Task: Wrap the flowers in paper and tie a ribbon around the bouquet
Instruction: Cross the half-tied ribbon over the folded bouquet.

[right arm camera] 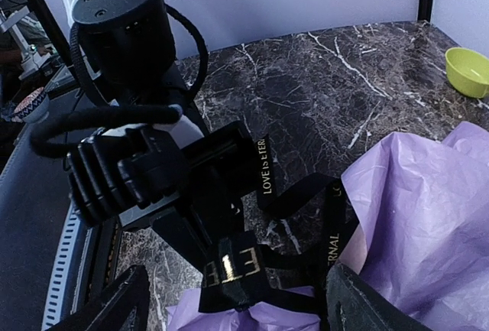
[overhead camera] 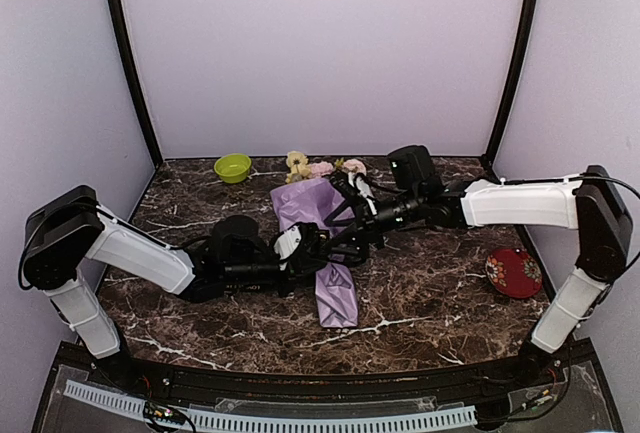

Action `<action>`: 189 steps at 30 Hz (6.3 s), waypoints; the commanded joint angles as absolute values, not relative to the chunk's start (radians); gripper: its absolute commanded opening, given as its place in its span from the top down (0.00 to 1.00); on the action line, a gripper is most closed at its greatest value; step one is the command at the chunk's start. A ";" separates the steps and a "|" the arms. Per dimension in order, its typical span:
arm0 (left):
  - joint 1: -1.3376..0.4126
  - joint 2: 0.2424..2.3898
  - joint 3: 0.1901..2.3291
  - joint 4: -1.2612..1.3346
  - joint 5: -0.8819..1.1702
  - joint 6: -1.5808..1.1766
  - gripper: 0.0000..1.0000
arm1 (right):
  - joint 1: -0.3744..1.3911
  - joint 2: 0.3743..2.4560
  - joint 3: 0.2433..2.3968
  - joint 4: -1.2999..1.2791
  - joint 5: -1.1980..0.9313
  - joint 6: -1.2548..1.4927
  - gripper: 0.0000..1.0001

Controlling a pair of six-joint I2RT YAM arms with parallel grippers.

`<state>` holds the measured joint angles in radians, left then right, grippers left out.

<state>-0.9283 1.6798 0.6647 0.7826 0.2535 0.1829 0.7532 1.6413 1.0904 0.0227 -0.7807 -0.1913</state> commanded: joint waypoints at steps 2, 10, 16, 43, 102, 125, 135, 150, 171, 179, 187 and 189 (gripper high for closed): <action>-0.928 1.623 0.662 0.759 0.273 0.193 1.00 | 0.760 1.730 1.193 -0.005 -0.917 -0.186 0.31; -0.925 1.623 0.663 0.749 0.280 0.190 1.00 | 0.774 1.739 1.160 0.068 -0.958 -0.148 0.84; -0.915 1.602 0.667 0.703 0.258 0.163 0.86 | 0.754 1.695 1.118 0.090 -0.909 -0.121 1.00; -0.635 1.581 0.663 0.216 0.110 -0.175 0.29 | 0.746 1.732 1.172 0.036 -0.835 -0.074 1.00; -1.124 1.841 1.367 0.240 0.733 0.202 1.00 | 0.683 1.776 1.286 -0.031 -0.617 -0.021 1.00; -1.015 1.633 1.034 0.304 0.466 0.301 0.27 | 0.687 1.773 1.279 -0.035 -0.655 0.000 1.00; -0.875 1.571 0.781 0.676 0.236 0.118 0.50 | 0.702 1.764 1.276 -0.014 -0.664 0.027 1.00; -0.866 1.771 0.846 0.702 0.161 0.129 0.56 | 0.742 1.720 1.240 0.003 -0.675 0.040 1.00; -0.867 1.788 0.761 0.836 0.217 0.201 1.00 | 0.646 1.707 1.249 -0.064 -0.711 0.040 0.54; -0.866 1.779 0.693 0.951 0.224 0.240 1.00 | 0.610 1.830 1.316 -0.142 -0.649 -0.018 0.50; -0.867 1.747 0.630 1.082 0.250 0.300 1.00 | 0.625 1.929 1.364 -0.205 -0.747 -0.125 0.85; -0.866 1.740 0.632 1.092 0.253 0.314 1.00 | 0.625 1.949 1.379 -0.245 -0.775 -0.165 0.86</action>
